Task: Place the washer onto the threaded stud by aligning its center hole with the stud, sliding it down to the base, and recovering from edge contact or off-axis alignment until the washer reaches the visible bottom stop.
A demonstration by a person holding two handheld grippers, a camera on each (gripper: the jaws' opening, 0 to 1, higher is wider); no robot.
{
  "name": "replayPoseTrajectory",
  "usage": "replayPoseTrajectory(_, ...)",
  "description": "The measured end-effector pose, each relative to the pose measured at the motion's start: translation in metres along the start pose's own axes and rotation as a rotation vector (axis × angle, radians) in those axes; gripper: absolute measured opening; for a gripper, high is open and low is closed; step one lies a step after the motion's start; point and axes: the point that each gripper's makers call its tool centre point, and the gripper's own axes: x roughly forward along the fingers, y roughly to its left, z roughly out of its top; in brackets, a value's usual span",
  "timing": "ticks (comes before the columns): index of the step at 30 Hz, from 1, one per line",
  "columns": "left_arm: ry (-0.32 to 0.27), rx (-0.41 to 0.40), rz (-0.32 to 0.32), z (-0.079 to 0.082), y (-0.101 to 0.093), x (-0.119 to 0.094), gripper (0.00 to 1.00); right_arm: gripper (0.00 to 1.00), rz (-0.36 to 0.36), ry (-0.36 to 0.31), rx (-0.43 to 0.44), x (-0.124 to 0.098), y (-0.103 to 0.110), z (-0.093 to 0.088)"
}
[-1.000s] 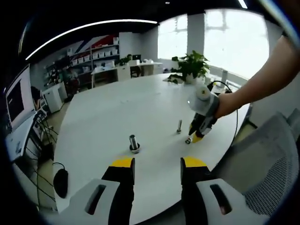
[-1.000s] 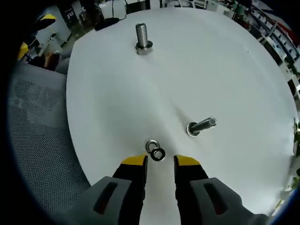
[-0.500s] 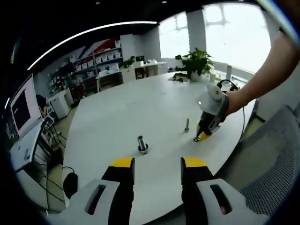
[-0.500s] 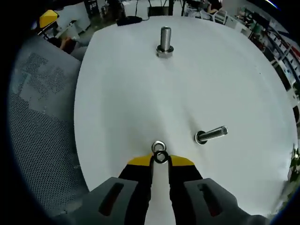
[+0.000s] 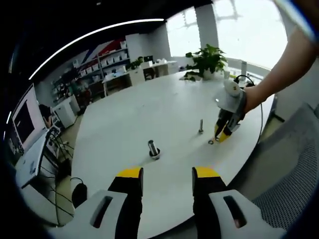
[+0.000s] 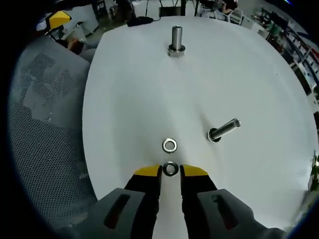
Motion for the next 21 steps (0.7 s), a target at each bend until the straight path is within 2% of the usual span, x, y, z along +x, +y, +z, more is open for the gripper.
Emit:
replayPoseTrajectory(4,0.019,0.009,0.001,-0.0030,-0.0003,0.0019,0.37,0.16,0.019,0.035,-0.013,-0.0002,-0.0014,-0.0008)
replayPoseTrajectory(8,0.034,0.023,0.001,-0.0055,-0.0022,0.0029,0.37,0.16,0.026,0.074,-0.092,-0.0009,0.0012,-0.0039)
replayPoseTrajectory(15,0.038,0.036,0.010,-0.0060,-0.0009,0.0025,0.37,0.15,0.039,0.083,-0.067,-0.0009,-0.0017,-0.0034)
replayPoseTrajectory(18,0.047,0.034,0.014,-0.0079,0.0001,0.0029,0.37,0.15,0.032,0.114,-0.071,-0.0002,-0.0005,-0.0023)
replayPoseTrajectory(21,0.048,0.031,0.013,-0.0072,0.0003,0.0034,0.37,0.14,0.019,0.170,-0.113,0.0007,-0.0009,-0.0034)
